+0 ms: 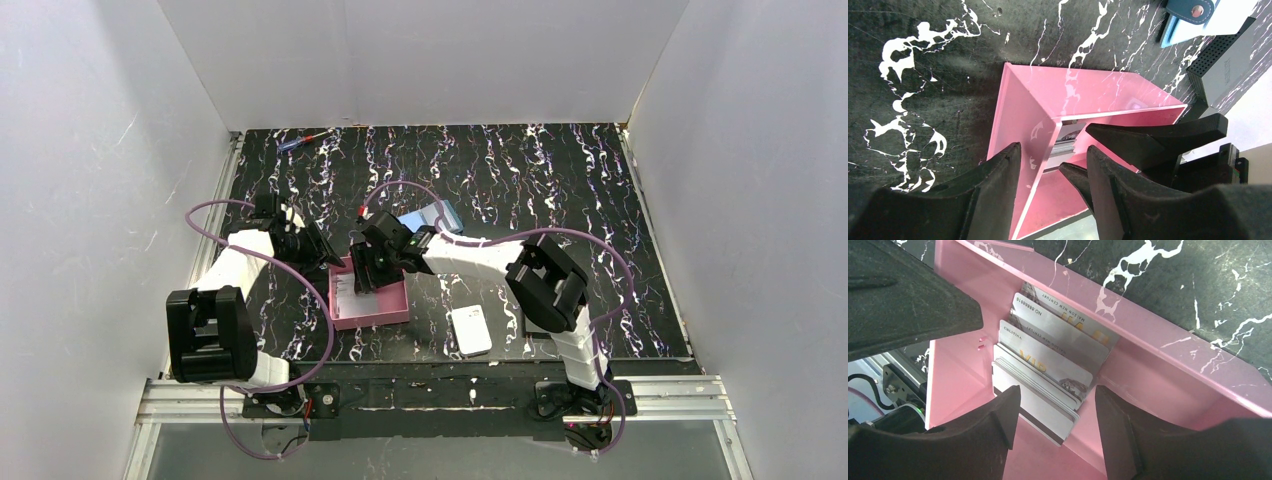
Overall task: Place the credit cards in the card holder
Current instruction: Pick up the credit card from the storage box.
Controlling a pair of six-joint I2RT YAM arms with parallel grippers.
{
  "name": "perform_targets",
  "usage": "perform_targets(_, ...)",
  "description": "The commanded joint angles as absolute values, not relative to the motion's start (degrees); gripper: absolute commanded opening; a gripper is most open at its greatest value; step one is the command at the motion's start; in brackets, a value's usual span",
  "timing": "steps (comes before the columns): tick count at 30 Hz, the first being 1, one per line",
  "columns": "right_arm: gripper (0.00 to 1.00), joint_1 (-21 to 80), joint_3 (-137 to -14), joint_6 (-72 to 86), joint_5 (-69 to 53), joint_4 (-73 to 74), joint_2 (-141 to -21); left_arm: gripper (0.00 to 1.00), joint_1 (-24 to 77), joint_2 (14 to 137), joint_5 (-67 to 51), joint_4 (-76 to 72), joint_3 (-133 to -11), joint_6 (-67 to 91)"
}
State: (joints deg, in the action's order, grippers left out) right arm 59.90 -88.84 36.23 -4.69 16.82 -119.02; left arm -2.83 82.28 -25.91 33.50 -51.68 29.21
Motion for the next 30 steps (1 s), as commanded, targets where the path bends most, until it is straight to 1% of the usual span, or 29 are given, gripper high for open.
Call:
perform_targets(1,0.65,59.93,-91.68,36.16,-2.81,19.85,-120.23,0.49,-2.9,80.5,-27.41,33.96,-51.23,29.01)
perform_targets(14,0.59,60.47,-93.06,35.29,-5.68,18.79,-122.27,0.49,-2.9,80.25,-27.66,34.19,-51.24,28.83)
perform_targets(23,0.51,60.73,-91.58,34.32,-6.29,16.25,-119.73,0.49,-2.9,80.35,-27.77,34.27,-51.33,28.73)
perform_targets(30,0.48,61.23,-90.07,33.56,-5.64,14.96,-116.92,0.49,-2.94,80.16,-27.54,34.45,-51.24,28.56)
